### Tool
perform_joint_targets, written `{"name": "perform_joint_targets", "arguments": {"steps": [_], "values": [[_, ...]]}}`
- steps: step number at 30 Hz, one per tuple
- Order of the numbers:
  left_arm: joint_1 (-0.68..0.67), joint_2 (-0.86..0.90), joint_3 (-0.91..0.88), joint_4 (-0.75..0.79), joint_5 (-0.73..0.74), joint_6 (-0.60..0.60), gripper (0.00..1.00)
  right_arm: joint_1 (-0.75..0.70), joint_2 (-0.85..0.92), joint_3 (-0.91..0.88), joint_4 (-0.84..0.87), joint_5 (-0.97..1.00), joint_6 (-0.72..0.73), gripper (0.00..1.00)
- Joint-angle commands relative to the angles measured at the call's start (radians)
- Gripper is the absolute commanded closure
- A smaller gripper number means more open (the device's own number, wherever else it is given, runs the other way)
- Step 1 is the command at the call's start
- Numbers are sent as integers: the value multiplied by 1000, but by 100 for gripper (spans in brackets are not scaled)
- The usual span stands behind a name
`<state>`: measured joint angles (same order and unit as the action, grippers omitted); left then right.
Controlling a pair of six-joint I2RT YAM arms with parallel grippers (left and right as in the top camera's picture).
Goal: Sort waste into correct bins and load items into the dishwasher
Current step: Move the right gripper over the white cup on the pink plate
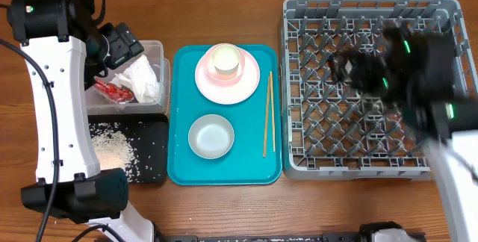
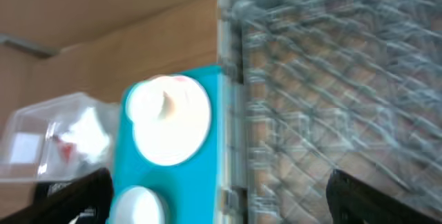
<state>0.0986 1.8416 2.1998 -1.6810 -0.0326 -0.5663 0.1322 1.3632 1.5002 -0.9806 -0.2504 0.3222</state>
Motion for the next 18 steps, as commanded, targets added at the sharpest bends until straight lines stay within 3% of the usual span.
{"name": "perform_joint_targets", "arguments": {"steps": [1,4,9,11,15,18], "values": [[-1,-9,2,-1,3,13,0,102,229,276,-71,-24,5,0],[-1,-9,2,-1,3,13,0,190,379,420,-39,-24,5,0],[-1,-9,2,-1,3,12,0,274,484,444,111,-43,24,0],[-1,-9,2,-1,3,13,0,297,503,444,112,-38,23,19],[-1,-9,2,-1,3,13,0,345,557,442,97,-38,23,43],[-1,-9,2,-1,3,13,0,396,613,442,97,14,18,52]]}}
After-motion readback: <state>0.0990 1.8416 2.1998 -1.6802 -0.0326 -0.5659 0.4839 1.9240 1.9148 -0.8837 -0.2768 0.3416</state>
